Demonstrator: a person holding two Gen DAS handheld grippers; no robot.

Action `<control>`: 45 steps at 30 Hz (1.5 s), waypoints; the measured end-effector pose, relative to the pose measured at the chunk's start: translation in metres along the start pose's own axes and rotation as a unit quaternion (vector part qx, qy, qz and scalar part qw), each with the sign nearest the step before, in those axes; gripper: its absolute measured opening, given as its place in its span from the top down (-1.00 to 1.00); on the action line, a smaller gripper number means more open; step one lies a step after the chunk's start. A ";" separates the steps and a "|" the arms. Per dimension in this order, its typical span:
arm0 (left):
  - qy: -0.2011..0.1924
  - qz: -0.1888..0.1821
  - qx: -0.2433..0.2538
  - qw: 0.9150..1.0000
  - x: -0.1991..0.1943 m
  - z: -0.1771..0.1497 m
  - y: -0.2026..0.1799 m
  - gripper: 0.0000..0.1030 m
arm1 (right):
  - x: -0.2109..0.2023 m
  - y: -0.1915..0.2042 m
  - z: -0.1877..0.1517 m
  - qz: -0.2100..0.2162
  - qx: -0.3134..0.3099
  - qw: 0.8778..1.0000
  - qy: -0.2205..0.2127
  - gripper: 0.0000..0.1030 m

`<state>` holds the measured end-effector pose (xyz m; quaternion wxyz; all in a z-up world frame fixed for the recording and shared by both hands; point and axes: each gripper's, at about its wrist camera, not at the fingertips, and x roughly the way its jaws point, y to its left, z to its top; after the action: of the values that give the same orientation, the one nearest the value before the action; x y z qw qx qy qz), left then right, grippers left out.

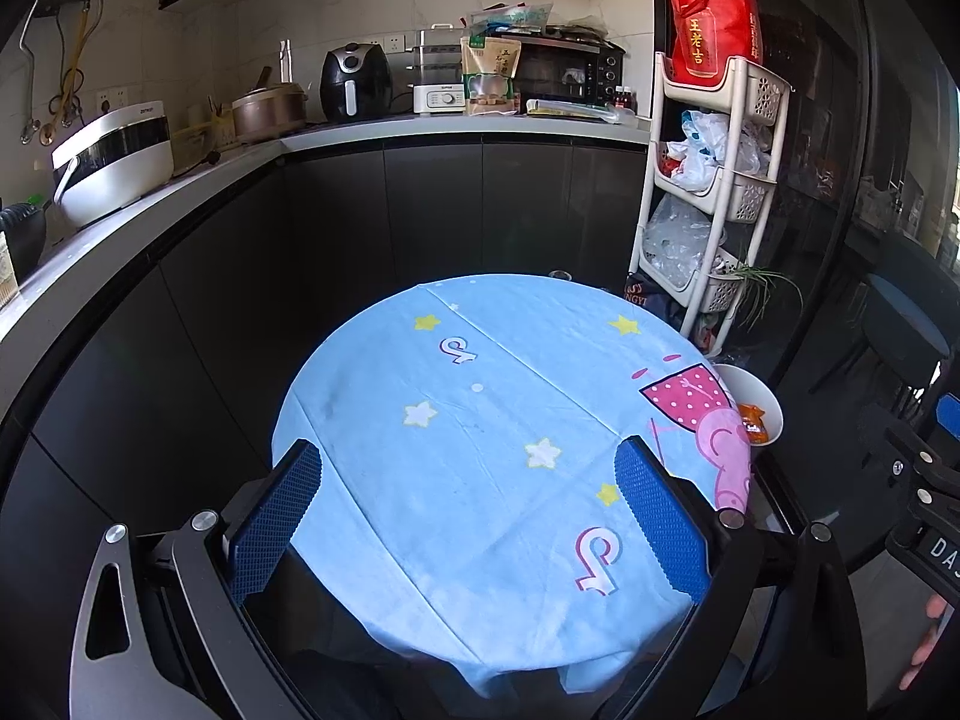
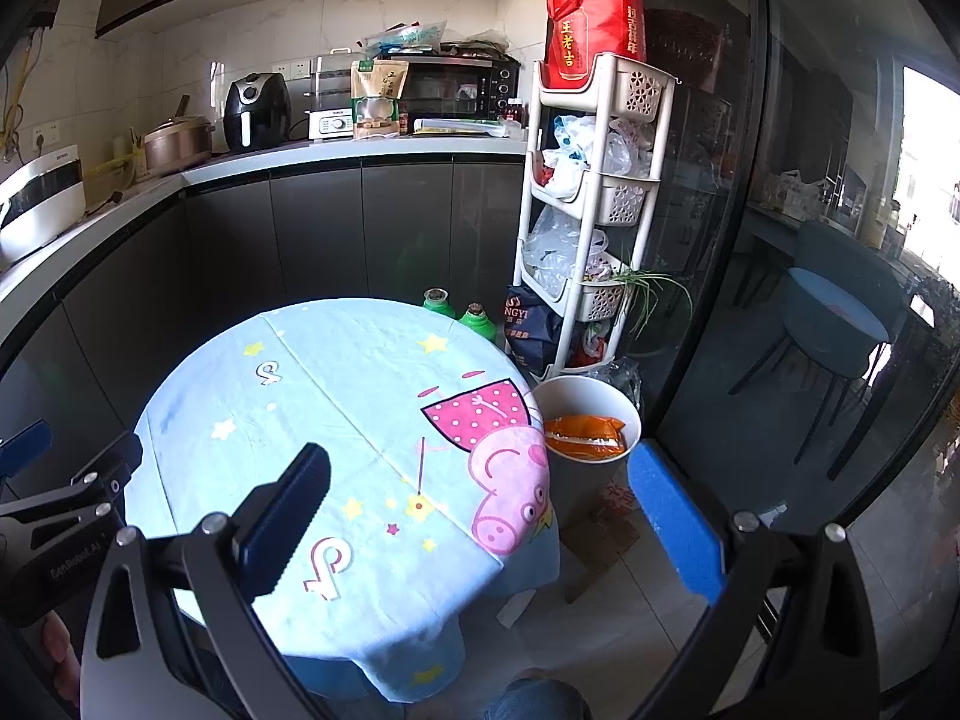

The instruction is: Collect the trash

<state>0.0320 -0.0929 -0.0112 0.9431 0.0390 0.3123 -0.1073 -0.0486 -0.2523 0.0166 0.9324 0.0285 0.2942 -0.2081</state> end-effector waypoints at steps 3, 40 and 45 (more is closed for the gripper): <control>0.000 -0.001 0.000 1.000 0.000 -0.001 0.000 -0.84 | 0.000 0.000 0.000 0.000 0.000 1.000 0.000 -0.94; 0.000 -0.002 -0.002 1.000 -0.001 -0.003 -0.001 -0.84 | 0.005 -0.005 -0.002 0.004 -0.001 1.000 0.003 -0.94; -0.001 -0.001 -0.003 1.000 -0.002 -0.003 -0.002 -0.84 | 0.005 -0.005 -0.001 0.004 -0.001 1.000 0.003 -0.94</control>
<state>0.0281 -0.0939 -0.0124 0.9433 0.0357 0.3118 -0.1078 -0.0478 -0.2583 0.0130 0.9324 0.0294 0.2971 -0.2035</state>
